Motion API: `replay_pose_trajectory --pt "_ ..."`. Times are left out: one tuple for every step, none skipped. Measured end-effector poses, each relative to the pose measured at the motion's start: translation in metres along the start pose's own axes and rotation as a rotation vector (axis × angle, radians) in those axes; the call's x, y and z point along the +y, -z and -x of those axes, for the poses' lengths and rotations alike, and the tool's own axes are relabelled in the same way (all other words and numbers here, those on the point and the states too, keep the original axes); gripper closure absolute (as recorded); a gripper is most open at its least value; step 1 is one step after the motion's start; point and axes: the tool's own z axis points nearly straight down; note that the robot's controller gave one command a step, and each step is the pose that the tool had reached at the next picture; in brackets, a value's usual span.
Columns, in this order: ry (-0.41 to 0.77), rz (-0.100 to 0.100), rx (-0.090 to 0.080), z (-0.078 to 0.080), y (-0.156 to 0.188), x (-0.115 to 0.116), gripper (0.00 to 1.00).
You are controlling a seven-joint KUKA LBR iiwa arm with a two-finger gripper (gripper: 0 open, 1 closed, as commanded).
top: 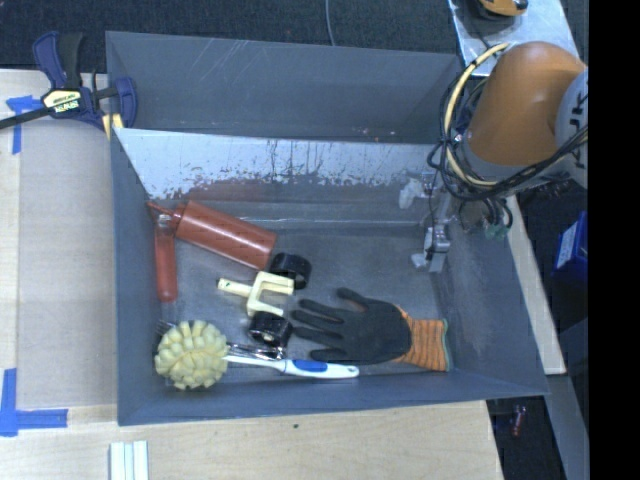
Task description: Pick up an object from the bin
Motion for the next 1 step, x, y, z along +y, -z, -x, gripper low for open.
replay_pose_trajectory --pt "0.002 -0.001 -0.009 0.0019 0.0052 0.0004 0.0"
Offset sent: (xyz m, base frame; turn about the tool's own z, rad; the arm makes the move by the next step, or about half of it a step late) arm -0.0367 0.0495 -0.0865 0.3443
